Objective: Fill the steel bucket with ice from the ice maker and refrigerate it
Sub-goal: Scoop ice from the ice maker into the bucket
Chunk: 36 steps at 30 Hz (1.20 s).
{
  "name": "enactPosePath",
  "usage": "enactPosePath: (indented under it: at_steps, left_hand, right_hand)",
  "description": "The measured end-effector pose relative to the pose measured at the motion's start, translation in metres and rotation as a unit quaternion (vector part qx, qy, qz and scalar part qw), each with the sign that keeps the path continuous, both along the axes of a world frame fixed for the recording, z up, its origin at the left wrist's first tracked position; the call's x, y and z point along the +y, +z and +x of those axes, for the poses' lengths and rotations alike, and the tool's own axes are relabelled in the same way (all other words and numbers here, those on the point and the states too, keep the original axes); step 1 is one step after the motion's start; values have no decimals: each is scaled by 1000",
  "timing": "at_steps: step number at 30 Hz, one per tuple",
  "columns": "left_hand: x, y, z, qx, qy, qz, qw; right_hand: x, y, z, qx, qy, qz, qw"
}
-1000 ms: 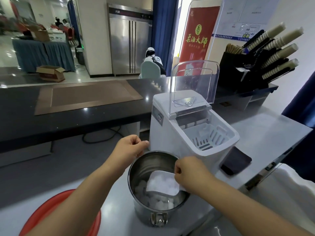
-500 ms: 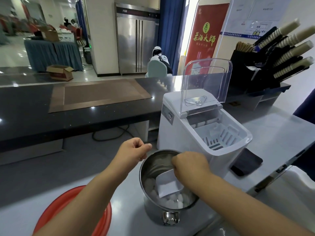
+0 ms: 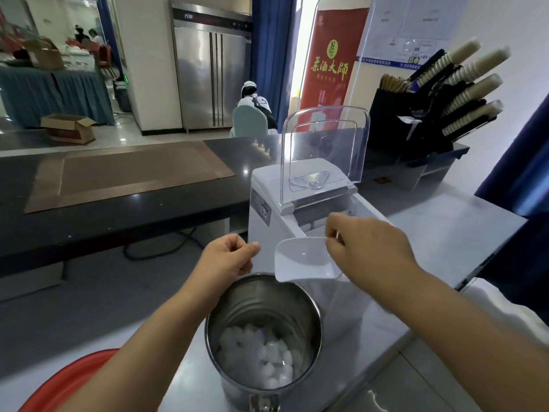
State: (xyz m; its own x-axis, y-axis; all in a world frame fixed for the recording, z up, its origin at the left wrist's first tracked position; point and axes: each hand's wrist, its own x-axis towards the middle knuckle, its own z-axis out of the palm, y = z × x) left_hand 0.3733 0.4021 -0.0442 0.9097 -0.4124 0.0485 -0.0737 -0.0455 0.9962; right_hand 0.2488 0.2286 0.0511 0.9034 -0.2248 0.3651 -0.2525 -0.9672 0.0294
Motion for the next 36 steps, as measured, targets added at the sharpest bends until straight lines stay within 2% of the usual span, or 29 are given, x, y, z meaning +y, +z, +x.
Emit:
enactPosePath:
  at_steps: [4, 7, 10, 14, 19, 24, 26, 36]
  left_hand:
    - [-26, -1, 7, -4, -6, -7, 1000]
    - [-44, 0, 12, -4, -6, -13, 1000]
    - [-61, 3, 16, -8, -8, -13, 1000]
    - [-81, 7, 24, -28, 27, -11, 999]
    - [-94, 9, 27, -60, 95, -13, 994]
    - [-99, 12, 35, -119, 139, -9, 983]
    - [-100, 11, 38, -128, 139, -6, 982]
    - [-103, -2, 43, -120, 147, -9, 982]
  right_hand:
    - [-43, 15, 6, -33, -44, -10, 998]
    - [-75, 21, 15, -35, -54, -65, 996]
    - [-103, 18, 27, 2, -52, -106, 993]
    - [-133, 13, 40, 38, -12, -68, 997]
    - [-149, 6, 59, 151, 45, -40, 987]
    - [-145, -10, 81, 221, 82, -130, 963]
    - [-142, -19, 89, 239, 97, -151, 954]
    - [-148, -33, 109, 271, 138, -110, 946]
